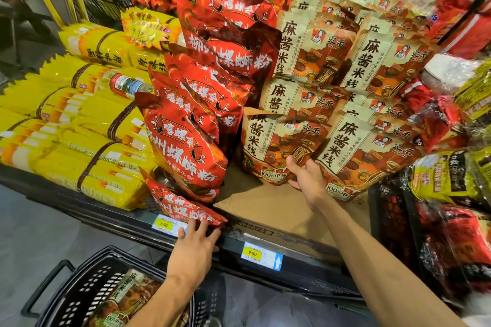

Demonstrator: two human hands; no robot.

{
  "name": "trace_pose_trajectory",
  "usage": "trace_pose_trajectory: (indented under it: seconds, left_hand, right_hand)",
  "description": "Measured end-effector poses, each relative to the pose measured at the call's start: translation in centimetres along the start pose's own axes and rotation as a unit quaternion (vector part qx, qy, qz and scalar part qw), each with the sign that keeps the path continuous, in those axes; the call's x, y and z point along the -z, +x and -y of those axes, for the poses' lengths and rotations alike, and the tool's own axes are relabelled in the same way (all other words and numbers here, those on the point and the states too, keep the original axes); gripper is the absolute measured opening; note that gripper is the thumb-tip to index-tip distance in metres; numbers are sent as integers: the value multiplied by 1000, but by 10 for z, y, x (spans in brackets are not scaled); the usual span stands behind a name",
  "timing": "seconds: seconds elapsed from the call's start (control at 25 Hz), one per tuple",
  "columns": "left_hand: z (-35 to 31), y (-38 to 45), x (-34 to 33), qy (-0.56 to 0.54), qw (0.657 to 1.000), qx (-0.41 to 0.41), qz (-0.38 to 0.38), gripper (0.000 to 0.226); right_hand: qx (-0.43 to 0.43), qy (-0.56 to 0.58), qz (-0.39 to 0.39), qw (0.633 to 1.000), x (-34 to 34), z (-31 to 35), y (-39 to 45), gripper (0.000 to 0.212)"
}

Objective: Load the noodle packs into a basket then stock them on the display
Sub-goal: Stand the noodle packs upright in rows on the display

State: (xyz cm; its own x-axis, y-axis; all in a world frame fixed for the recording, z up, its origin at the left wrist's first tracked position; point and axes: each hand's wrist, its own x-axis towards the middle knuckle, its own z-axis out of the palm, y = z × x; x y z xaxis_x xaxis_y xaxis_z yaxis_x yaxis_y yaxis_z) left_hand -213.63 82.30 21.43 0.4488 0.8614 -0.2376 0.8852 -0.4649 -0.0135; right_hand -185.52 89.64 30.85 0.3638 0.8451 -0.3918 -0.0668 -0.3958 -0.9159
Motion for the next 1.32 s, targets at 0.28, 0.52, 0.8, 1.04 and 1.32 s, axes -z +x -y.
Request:
trace_pose_trajectory:
  seconds: [0.28, 0.52, 0.8, 1.04, 1.32]
  left_hand:
    - [3, -2, -2, -6, 1000, 8, 13, 51]
    - [2, 0, -4, -11, 1000, 8, -25, 61]
    - [0, 0, -4, -19, 999, 12, -32, 61]
    - [0, 0, -5, -16, 1000, 20, -17, 60]
    - [-2, -2, -8, -16, 999, 27, -29, 59]
  right_hand:
    - [7, -4, -10, 1000, 1, -1, -1, 28]
    - [-5, -21, -22, 1000, 0, 10, 9, 48]
    - [-29, -28, -59, 997, 5, 11, 21, 50]
    - [-24, -44, -45, 998, 5, 10, 34, 66]
    - [-1, -171, -90, 981, -6, -11, 30, 50]
